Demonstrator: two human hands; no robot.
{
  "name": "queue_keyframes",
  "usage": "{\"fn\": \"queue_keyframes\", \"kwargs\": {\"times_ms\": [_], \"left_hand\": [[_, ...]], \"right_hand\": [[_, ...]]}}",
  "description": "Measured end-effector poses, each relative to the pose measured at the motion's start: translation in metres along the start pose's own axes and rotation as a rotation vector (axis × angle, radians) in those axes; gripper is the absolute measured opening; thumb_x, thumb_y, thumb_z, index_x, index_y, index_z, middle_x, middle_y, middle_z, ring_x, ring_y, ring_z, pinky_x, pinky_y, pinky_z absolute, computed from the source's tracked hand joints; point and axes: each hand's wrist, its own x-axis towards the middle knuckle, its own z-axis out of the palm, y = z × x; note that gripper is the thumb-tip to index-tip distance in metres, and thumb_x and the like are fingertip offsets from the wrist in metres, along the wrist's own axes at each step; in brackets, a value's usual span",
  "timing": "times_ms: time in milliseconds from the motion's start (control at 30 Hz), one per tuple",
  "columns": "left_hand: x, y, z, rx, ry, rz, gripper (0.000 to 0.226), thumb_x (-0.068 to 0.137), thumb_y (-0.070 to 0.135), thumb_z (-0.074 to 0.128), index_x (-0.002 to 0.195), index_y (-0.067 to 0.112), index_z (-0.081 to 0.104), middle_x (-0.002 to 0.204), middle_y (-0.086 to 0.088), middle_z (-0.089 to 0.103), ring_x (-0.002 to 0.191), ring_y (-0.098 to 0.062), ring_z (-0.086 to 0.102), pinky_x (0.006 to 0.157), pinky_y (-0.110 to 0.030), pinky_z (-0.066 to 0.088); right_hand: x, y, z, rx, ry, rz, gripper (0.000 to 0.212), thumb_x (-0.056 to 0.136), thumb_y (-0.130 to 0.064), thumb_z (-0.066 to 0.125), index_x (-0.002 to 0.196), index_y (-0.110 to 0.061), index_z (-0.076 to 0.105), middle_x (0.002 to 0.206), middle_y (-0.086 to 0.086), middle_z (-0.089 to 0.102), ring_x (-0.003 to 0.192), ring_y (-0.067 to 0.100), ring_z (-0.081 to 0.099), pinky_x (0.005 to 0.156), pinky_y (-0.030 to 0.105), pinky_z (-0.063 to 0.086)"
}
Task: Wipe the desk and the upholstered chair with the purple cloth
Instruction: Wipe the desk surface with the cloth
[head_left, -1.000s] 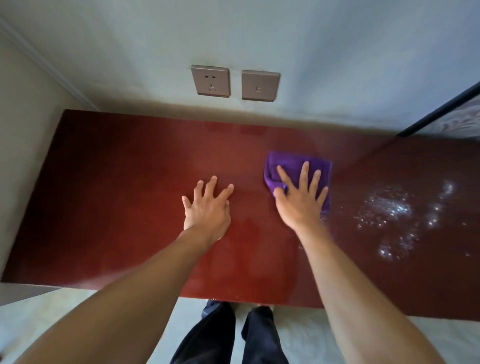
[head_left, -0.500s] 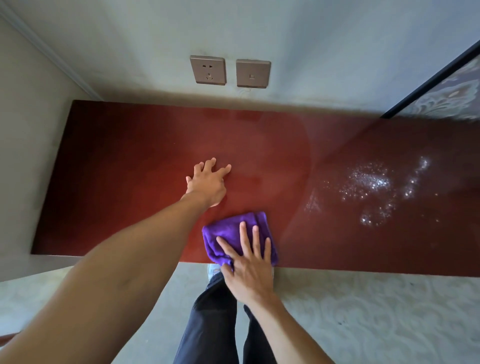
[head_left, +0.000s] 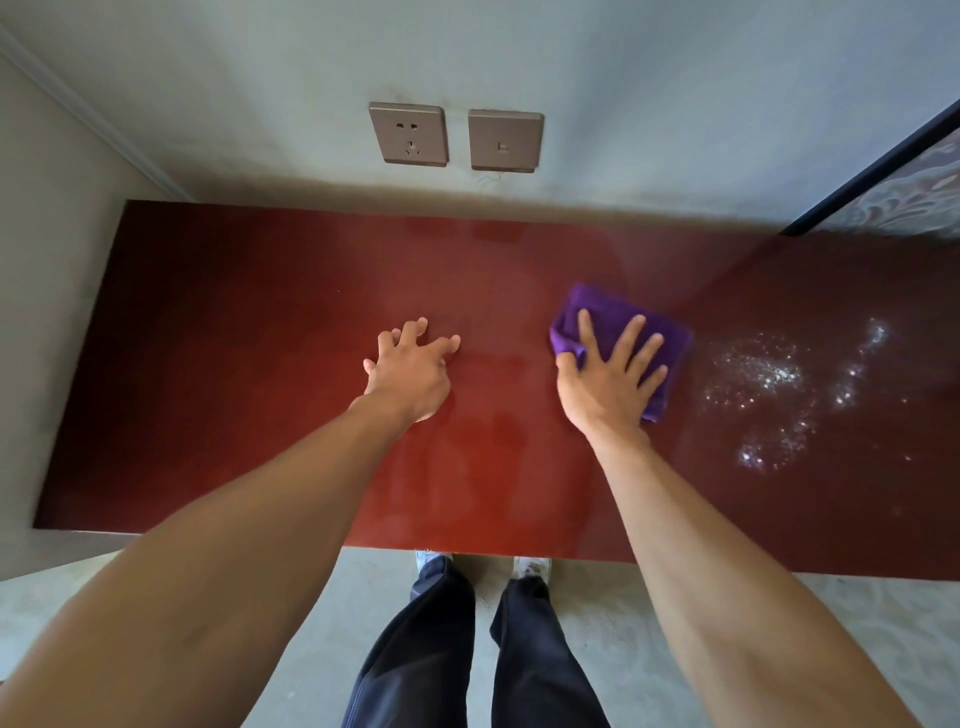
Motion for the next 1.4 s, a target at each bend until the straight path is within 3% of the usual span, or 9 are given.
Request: {"fn": "queue_keyframes", "kwargs": {"times_ms": [167, 433, 567, 733, 833, 967, 1200, 1333, 1400], "left_hand": [[0.001, -0.002, 0.007, -0.005, 0.042, -0.019, 0.044, 0.101, 0.031, 0.038, 0.14, 0.048, 0.045, 0.16, -0.002, 0.024, 0.139, -0.038, 0.024, 0.104, -0.073, 0.034], [-0.009, 0.003, 0.004, 0.019, -0.004, -0.048, 0.049, 0.099, 0.035, 0.039, 0.147, 0.044, 0.038, 0.165, -0.005, 0.016, 0.148, -0.038, 0.015, 0.11, -0.071, 0.029], [-0.028, 0.04, 0.017, 0.068, 0.062, -0.007, 0.052, 0.099, 0.035, 0.039, 0.151, 0.038, 0.035, 0.166, -0.006, 0.016, 0.153, -0.034, 0.008, 0.115, -0.07, 0.02], [-0.036, 0.122, 0.048, 0.151, 0.051, 0.25, 0.056, 0.101, 0.035, 0.037, 0.154, 0.045, 0.023, 0.168, 0.003, 0.004, 0.155, -0.03, 0.002, 0.115, -0.068, 0.023], [-0.031, 0.143, 0.066, 0.157, -0.044, 0.213, 0.051, 0.104, 0.035, 0.03, 0.153, 0.043, 0.024, 0.169, 0.003, 0.0, 0.154, -0.032, 0.0, 0.113, -0.07, 0.026], [-0.021, 0.136, 0.068, 0.187, -0.025, 0.235, 0.055, 0.101, 0.028, 0.039, 0.151, 0.046, 0.026, 0.167, 0.004, 0.008, 0.152, -0.03, 0.008, 0.109, -0.066, 0.033], [-0.017, 0.143, 0.065, 0.173, -0.03, 0.213, 0.049, 0.101, 0.027, 0.039, 0.147, 0.044, 0.037, 0.164, 0.002, 0.019, 0.146, -0.03, 0.018, 0.103, -0.068, 0.04], [-0.015, 0.138, 0.06, 0.175, -0.013, 0.223, 0.05, 0.099, 0.022, 0.039, 0.146, 0.041, 0.041, 0.163, 0.001, 0.024, 0.143, -0.031, 0.025, 0.102, -0.065, 0.044], [-0.017, 0.139, 0.059, 0.187, -0.022, 0.223, 0.052, 0.098, 0.018, 0.039, 0.146, 0.037, 0.04, 0.164, 0.0, 0.023, 0.144, -0.032, 0.025, 0.105, -0.062, 0.043]], "right_hand": [[-0.084, -0.015, 0.034, -0.079, 0.016, -0.314, 0.071, 0.088, -0.056, 0.037, 0.157, -0.051, 0.024, 0.172, 0.014, 0.003, 0.157, 0.044, -0.001, 0.123, 0.066, 0.007], [-0.194, 0.072, 0.063, -0.093, -0.065, -0.444, 0.076, 0.085, -0.059, 0.048, 0.156, -0.056, 0.023, 0.173, 0.01, 0.007, 0.157, 0.043, 0.011, 0.122, 0.063, 0.021], [-0.185, 0.127, 0.042, -0.06, -0.025, -0.243, 0.075, 0.082, -0.053, 0.053, 0.153, -0.058, 0.029, 0.172, 0.008, 0.015, 0.156, 0.04, 0.017, 0.121, 0.061, 0.025], [-0.118, 0.177, 0.005, -0.026, -0.029, 0.083, 0.065, 0.094, -0.059, 0.023, 0.154, -0.061, -0.003, 0.172, 0.008, -0.015, 0.159, 0.037, -0.007, 0.127, 0.057, 0.006], [-0.063, 0.196, -0.019, 0.121, 0.021, 0.353, 0.062, 0.1, -0.056, 0.025, 0.159, -0.054, 0.005, 0.171, 0.012, -0.015, 0.157, 0.038, -0.012, 0.126, 0.059, 0.002], [0.0, 0.183, -0.038, 0.143, 0.04, 0.396, 0.062, 0.101, -0.061, 0.024, 0.159, -0.053, 0.003, 0.17, 0.013, -0.021, 0.155, 0.041, -0.02, 0.124, 0.062, -0.006], [0.068, 0.089, -0.044, 0.083, 0.096, 0.136, 0.065, 0.095, -0.059, 0.031, 0.158, -0.053, 0.016, 0.172, 0.015, -0.007, 0.156, 0.043, -0.01, 0.123, 0.065, -0.001], [0.032, 0.053, -0.019, -0.004, 0.082, -0.185, 0.068, 0.09, -0.06, 0.027, 0.157, -0.054, 0.019, 0.173, 0.013, -0.002, 0.157, 0.042, -0.005, 0.125, 0.063, 0.004], [0.001, 0.068, -0.008, -0.017, 0.088, -0.231, 0.068, 0.09, -0.061, 0.027, 0.157, -0.055, 0.017, 0.173, 0.01, 0.0, 0.158, 0.04, -0.002, 0.126, 0.06, 0.008]]}}
